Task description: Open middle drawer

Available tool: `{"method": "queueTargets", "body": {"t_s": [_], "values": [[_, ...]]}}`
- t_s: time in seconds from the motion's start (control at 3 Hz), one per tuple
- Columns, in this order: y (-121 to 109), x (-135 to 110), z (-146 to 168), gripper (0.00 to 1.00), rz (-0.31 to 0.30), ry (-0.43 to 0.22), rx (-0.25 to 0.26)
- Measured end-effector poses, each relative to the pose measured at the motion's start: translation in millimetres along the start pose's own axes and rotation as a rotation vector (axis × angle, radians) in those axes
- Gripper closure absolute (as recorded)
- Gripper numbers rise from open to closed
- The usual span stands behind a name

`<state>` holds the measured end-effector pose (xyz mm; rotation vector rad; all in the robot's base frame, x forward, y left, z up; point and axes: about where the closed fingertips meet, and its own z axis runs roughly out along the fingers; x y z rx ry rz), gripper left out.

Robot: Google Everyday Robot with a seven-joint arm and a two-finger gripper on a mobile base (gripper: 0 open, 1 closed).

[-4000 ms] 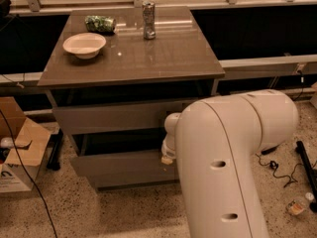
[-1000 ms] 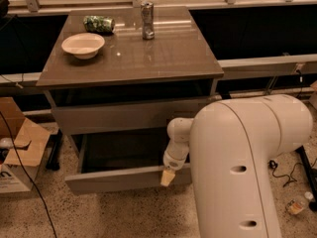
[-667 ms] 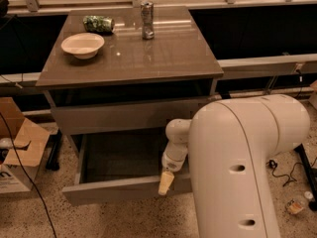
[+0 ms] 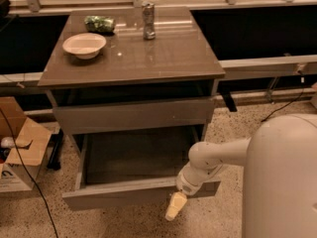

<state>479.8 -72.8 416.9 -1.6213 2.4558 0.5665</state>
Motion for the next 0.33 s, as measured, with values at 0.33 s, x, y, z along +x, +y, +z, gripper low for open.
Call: {"method": "queueTargets", "body": {"t_s": [0.33], "values": [[0.4,-0.6,-1.7,0.0,0.0,0.0,0.0]]}}
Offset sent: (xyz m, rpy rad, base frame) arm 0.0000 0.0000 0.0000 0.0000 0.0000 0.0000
